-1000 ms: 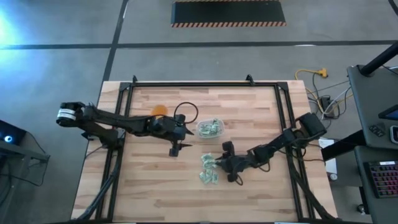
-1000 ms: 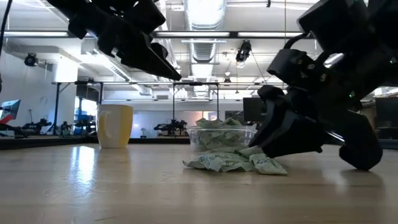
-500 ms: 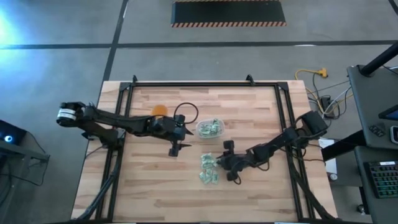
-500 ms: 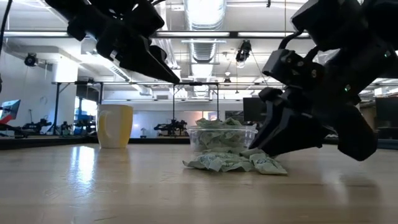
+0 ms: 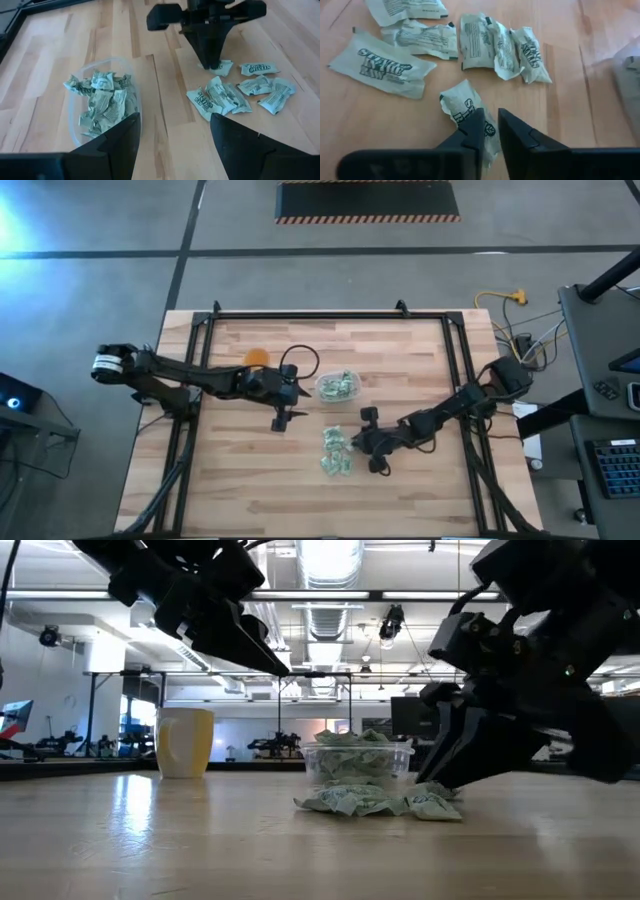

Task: Pick and place Stevia / Truvia into bins
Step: Put the stevia packet into the transparent bin

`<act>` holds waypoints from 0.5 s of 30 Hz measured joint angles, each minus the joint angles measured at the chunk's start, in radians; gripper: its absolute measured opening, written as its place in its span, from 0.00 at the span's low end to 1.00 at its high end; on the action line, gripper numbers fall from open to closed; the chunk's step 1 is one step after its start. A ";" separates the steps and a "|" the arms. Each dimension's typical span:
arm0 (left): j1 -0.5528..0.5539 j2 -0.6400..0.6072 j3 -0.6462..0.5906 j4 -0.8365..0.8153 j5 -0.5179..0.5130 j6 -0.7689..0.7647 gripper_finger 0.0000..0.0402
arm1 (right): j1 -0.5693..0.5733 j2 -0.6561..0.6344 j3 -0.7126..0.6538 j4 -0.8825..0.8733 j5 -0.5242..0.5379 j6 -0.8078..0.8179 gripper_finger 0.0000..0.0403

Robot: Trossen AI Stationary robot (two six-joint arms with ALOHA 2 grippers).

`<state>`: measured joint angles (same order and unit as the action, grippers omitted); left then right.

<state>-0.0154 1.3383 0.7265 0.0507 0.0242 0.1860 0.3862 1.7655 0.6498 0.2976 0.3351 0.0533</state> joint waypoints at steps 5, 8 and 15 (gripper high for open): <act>0.000 0.000 0.000 -0.001 0.000 0.000 0.56 | 0.001 -0.081 -0.001 -0.028 0.002 -0.012 0.03; 0.000 0.000 0.000 0.000 0.000 0.000 0.56 | 0.002 -0.127 -0.001 -0.043 0.002 -0.019 0.02; 0.000 0.000 0.000 -0.001 -0.001 -0.023 0.56 | 0.003 -0.159 -0.001 -0.101 -0.228 0.079 0.05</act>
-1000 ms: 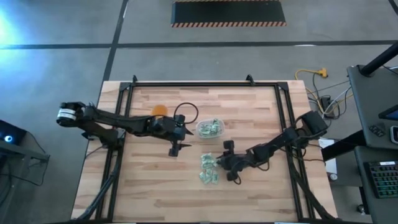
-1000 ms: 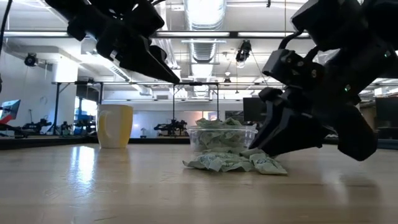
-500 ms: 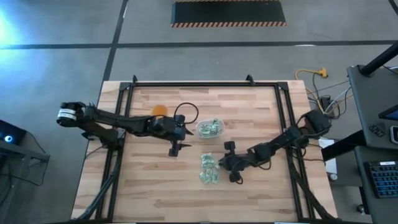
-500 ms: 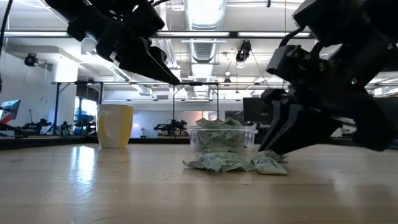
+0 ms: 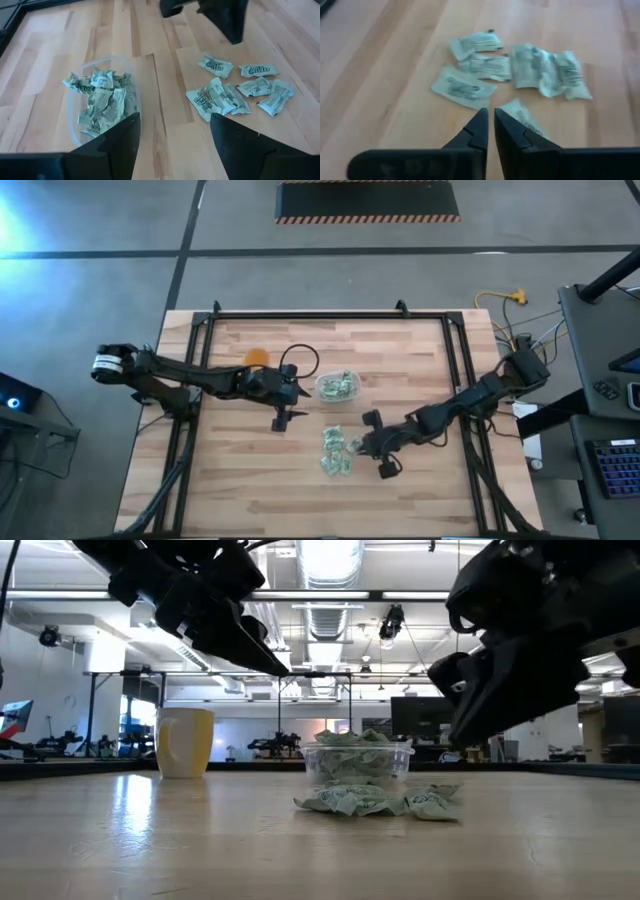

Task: Pick and place Stevia / Truvia into bins
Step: Put the stevia packet into the transparent bin

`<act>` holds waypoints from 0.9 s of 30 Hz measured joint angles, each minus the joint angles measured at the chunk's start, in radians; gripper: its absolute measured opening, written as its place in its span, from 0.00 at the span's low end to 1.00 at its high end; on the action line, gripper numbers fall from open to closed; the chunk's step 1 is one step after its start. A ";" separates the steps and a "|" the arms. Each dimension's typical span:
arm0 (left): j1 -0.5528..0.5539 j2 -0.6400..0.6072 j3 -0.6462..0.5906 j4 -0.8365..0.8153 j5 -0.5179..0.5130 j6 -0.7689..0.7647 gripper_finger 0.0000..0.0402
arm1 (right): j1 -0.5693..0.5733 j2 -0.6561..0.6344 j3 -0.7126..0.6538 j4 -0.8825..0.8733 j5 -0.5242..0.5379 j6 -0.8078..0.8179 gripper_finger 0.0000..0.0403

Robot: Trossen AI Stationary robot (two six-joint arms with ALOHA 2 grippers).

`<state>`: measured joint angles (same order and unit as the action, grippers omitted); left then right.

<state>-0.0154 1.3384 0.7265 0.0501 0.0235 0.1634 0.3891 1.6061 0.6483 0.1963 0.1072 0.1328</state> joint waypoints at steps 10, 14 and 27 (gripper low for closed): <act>-0.001 0.000 0.000 0.001 0.000 0.000 0.56 | -0.021 0.092 0.000 0.058 0.004 -0.037 0.30; -0.001 0.000 0.000 0.001 0.000 0.000 0.56 | -0.027 0.113 0.000 0.067 0.004 -0.038 0.37; 0.000 0.000 0.000 0.001 0.000 0.000 0.56 | -0.034 0.117 -0.001 0.064 0.049 -0.033 0.25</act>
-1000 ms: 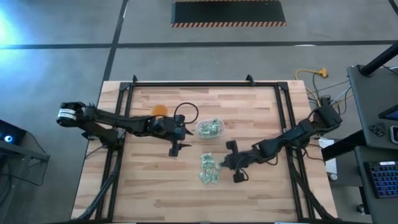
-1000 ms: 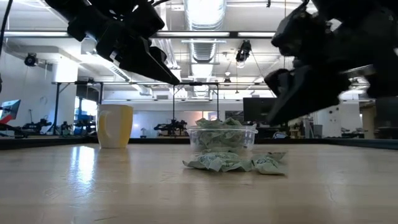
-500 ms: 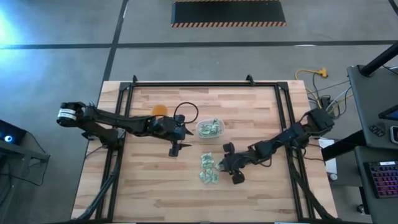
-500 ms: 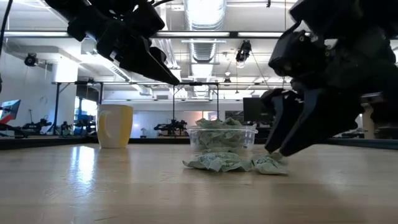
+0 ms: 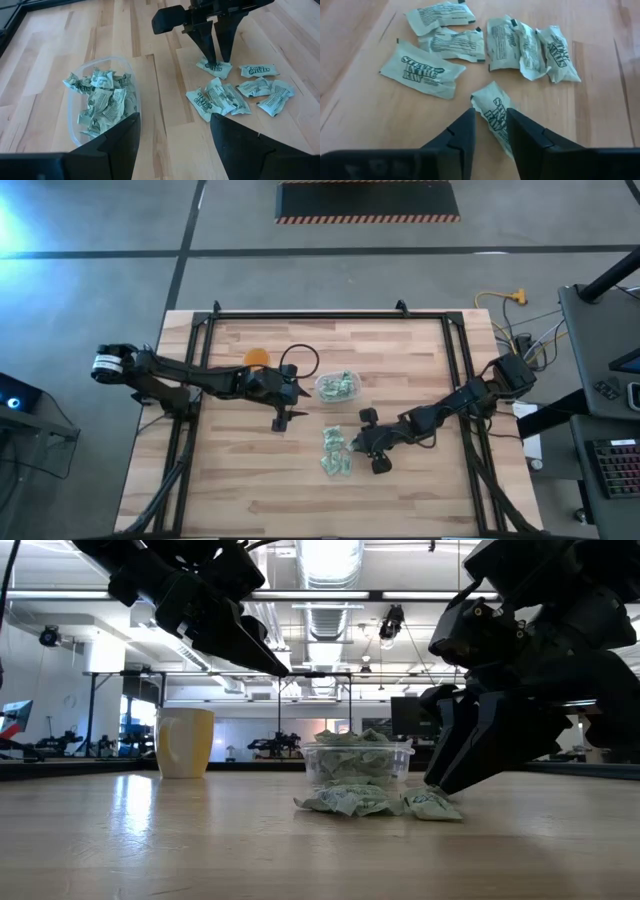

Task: Pick and place Stevia / Truvia into bins
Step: Put the stevia packet into the transparent bin

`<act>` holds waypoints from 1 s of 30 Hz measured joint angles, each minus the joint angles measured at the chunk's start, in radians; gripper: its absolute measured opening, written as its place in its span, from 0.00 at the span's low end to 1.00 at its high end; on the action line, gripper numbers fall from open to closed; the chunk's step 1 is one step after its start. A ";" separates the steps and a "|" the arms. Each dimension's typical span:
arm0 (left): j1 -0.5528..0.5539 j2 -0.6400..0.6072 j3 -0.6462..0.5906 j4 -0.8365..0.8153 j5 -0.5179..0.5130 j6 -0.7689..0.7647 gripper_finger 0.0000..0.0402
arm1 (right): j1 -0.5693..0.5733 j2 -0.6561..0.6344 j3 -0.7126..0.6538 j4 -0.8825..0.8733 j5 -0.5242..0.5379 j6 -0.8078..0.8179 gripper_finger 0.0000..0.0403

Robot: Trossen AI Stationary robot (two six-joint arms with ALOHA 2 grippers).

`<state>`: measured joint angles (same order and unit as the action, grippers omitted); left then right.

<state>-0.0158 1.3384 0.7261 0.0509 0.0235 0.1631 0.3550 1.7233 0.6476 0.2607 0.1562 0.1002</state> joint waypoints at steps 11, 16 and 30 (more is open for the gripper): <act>0.001 0.000 0.000 0.000 0.000 0.000 0.56 | 0.000 0.000 -0.001 -0.018 0.000 0.016 0.17; 0.000 0.000 0.000 0.000 0.000 0.000 0.56 | 0.000 0.000 -0.001 -0.019 0.015 0.012 0.16; 0.000 0.000 0.000 0.000 0.000 -0.028 0.56 | 0.000 -0.013 0.001 -0.056 0.030 -0.049 0.02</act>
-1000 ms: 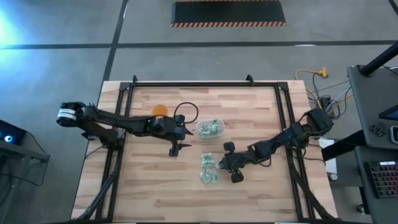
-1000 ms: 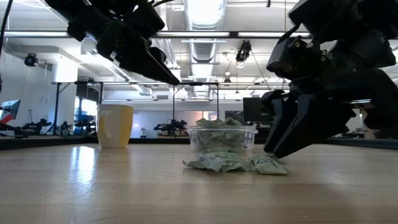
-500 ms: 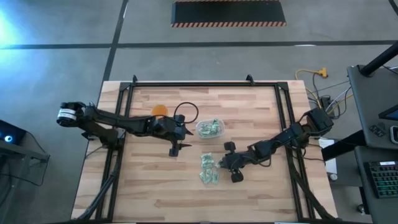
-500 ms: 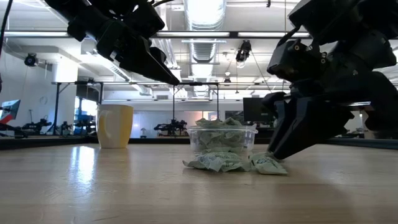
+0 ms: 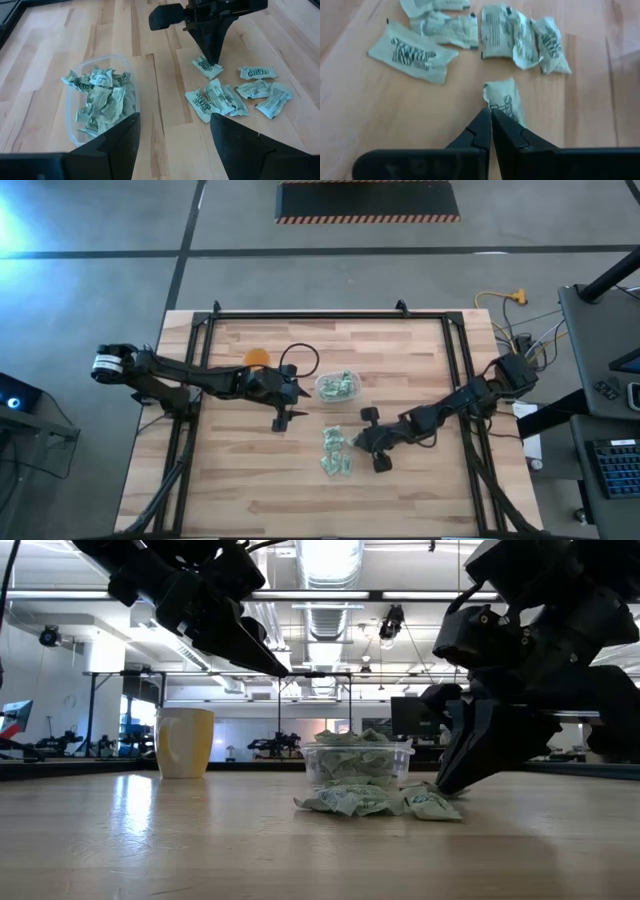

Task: Pick and place Stevia / Truvia into bins
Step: Put the stevia packet into the transparent bin

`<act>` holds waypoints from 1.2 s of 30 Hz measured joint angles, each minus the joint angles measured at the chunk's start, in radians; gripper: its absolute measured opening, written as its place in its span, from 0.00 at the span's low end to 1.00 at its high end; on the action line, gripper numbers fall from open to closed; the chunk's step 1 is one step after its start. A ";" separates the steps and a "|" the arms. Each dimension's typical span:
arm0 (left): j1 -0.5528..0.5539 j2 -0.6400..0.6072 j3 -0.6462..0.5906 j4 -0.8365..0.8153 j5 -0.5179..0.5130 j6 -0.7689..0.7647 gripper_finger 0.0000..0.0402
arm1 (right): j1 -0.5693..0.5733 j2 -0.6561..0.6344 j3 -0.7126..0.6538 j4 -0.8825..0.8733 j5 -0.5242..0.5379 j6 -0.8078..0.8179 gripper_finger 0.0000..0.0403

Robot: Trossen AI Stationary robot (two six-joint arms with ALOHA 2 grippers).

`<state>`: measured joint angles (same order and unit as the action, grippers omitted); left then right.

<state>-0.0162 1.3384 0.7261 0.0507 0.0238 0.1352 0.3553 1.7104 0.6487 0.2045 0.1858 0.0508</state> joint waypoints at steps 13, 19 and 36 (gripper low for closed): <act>0.000 0.001 -0.011 0.001 0.000 -0.001 0.56 | 0.003 -0.102 -0.001 -0.038 -0.058 0.047 0.04; 0.000 0.001 -0.015 0.001 0.000 -0.002 0.56 | 0.006 -0.023 0.003 0.031 -0.059 0.010 0.16; 0.000 0.001 -0.016 0.001 0.000 -0.001 0.56 | 0.000 0.014 0.011 0.008 0.053 0.025 0.30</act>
<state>-0.0166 1.3392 0.7105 0.0513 0.0238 0.1345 0.3550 1.7241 0.6600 0.2127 0.2386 0.0760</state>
